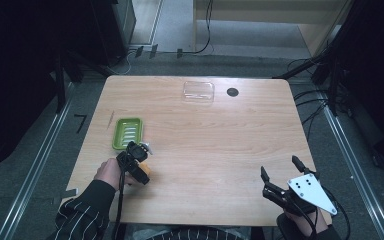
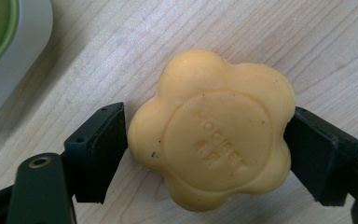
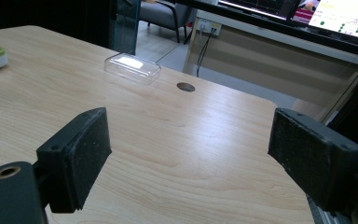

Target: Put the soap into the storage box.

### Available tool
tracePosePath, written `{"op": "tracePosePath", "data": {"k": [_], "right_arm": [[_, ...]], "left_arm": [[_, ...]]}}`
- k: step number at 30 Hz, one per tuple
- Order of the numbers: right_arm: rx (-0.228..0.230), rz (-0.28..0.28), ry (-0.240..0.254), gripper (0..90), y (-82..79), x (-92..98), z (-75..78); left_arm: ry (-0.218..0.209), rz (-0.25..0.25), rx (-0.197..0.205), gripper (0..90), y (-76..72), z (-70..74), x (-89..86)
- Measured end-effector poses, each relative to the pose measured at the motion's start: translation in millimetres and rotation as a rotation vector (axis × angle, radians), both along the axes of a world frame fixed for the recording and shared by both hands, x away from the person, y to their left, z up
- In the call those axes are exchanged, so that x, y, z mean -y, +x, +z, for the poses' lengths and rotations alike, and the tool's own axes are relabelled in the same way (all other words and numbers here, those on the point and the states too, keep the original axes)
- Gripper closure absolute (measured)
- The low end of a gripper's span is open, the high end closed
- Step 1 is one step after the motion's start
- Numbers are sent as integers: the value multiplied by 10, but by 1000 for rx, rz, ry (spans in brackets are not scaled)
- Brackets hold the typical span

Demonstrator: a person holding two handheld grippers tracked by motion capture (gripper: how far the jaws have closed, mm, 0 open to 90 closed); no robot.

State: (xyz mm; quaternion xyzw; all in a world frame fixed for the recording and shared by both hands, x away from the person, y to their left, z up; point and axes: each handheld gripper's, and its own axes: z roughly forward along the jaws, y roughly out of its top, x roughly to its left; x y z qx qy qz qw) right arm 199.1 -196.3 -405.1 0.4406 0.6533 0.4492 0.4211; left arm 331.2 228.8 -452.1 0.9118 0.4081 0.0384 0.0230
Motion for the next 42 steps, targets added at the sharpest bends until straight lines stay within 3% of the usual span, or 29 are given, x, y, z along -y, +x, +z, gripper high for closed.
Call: {"op": "tracePosePath", "data": {"k": [9,25,38,42], "right_arm": [[2,0,2,133,0,1,-1],[3,-1,3,133,-3,1,0],[5,-3,2,133,0,7,0],[1,-2,4,133,-2,1,0]], "left_arm": [[-3,-5,2,254,-15,-11,9],[-21,5,20,271,-40,-8,-10],[-20,-19,10,273,-31,9,7],[-35,-12,30,273,-19,47,5]]}}
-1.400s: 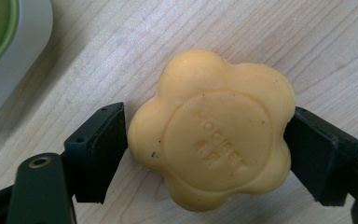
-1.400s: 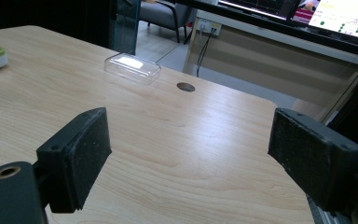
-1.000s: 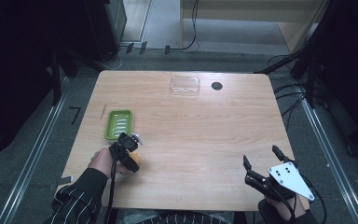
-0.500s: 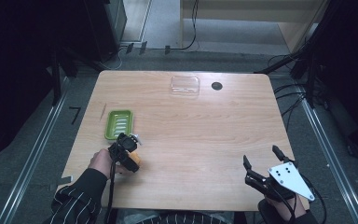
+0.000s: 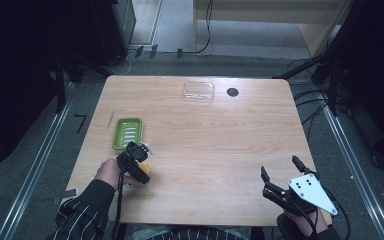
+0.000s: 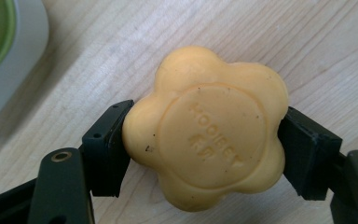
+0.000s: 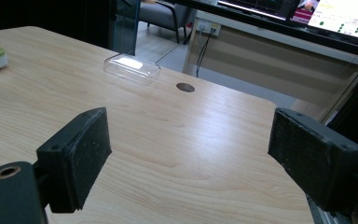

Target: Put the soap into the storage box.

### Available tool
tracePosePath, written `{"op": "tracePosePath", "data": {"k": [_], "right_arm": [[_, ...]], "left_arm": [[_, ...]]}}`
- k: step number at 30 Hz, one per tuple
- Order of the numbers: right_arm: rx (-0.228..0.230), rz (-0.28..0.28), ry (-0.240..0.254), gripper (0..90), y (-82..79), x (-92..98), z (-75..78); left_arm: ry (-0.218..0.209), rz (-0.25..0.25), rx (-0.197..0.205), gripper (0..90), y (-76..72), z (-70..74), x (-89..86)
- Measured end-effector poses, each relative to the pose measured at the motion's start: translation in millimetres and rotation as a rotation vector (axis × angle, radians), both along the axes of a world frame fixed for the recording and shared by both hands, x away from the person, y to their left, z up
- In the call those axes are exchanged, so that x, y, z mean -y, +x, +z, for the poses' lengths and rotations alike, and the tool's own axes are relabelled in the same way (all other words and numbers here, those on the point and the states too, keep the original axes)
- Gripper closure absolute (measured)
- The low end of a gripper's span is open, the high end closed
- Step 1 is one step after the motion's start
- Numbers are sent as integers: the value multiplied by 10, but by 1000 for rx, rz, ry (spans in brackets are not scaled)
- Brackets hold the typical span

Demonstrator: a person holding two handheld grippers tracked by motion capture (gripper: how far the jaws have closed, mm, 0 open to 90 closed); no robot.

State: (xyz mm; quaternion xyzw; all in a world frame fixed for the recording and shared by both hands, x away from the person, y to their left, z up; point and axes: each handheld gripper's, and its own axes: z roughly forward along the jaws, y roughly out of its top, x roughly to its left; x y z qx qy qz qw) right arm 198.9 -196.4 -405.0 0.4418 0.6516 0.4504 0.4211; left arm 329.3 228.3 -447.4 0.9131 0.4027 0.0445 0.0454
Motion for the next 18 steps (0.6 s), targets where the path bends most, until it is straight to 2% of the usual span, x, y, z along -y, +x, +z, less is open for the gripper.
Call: {"op": "tracePosePath", "data": {"k": [7,18], "right_arm": [[-1,2,-4,133,2,0,0],[-1,2,-5,133,3,1,-1]], "left_arm": [[-1,-1,3,273,20,30,-22],[-14,6,21,273,139,82,-5]]}}
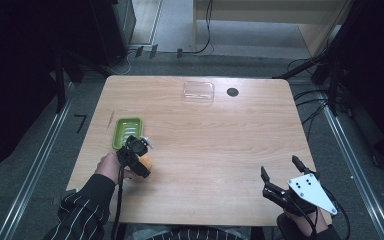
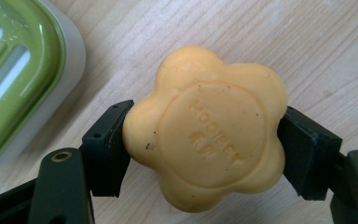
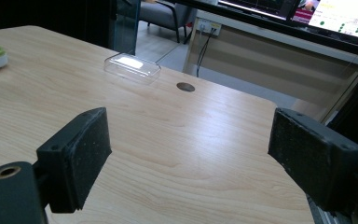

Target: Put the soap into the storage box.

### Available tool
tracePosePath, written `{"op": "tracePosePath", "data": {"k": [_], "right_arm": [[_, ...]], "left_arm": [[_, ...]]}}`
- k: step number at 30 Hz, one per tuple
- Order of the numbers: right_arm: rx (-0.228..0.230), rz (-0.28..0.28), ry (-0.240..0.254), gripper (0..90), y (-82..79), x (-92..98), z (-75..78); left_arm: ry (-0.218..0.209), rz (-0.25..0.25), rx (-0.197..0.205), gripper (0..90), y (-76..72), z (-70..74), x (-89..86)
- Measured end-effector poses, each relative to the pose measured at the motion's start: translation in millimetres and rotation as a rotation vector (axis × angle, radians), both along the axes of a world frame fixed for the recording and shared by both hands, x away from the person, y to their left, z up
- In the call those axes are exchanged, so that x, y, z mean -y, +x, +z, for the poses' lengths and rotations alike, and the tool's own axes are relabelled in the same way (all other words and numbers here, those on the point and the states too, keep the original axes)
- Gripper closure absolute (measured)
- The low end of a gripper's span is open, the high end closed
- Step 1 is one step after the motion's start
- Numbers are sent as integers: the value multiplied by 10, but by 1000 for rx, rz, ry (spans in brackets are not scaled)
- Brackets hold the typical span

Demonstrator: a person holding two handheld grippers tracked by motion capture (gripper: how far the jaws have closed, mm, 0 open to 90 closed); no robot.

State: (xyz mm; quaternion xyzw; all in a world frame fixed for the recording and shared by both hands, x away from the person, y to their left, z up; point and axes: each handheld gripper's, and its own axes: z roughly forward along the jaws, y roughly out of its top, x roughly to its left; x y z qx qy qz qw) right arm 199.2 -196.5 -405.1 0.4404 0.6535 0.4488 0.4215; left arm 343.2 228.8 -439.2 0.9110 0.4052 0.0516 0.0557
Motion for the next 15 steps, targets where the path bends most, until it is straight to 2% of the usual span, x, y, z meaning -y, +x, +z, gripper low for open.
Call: {"op": "tracePosePath", "data": {"k": [6,9,15], "right_arm": [[0,0,0,133,0,-1,0],[0,0,-1,133,2,-3,0],[-1,1,-1,133,4,-2,0]], "left_arm": [[-3,6,12,273,44,35,-6],[-6,5,1,273,63,34,-13],[-15,4,19,273,95,64,0]]}}
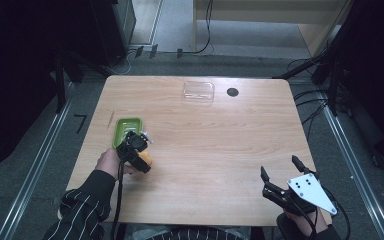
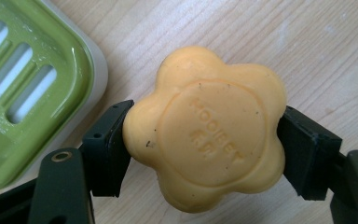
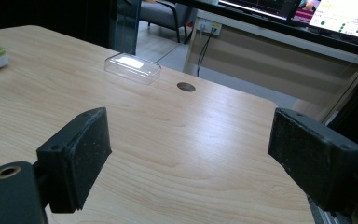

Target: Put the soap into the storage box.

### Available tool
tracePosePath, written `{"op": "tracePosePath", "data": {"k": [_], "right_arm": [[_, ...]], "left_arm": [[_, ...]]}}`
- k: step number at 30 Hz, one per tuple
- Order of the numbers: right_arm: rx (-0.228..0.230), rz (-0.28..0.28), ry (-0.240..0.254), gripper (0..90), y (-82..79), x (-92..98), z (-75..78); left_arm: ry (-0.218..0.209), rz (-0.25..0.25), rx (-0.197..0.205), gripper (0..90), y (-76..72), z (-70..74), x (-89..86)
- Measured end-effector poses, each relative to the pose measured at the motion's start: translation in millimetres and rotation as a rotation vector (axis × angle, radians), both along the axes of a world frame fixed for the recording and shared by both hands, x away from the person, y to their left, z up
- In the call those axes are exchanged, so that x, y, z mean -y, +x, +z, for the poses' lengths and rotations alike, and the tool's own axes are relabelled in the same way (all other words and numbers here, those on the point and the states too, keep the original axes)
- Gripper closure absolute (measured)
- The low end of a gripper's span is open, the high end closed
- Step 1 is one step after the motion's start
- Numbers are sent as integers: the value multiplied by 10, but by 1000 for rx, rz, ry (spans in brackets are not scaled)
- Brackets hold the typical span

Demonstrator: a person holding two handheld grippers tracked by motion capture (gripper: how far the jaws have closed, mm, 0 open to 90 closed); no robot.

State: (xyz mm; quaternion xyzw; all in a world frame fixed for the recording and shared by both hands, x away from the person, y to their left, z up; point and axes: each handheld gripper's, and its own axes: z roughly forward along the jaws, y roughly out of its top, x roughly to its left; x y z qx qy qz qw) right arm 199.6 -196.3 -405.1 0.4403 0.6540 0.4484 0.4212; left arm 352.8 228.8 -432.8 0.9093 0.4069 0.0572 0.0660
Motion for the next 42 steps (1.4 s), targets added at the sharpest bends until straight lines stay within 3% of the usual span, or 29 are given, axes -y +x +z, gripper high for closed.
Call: {"op": "tracePosePath", "data": {"k": [34,42], "right_arm": [[1,5,-1,133,6,0,-2],[0,3,0,133,0,6,-3]], "left_arm": [[-34,16,109,276,277,233,14],[-60,50,156,276,337,284,-59]]}}
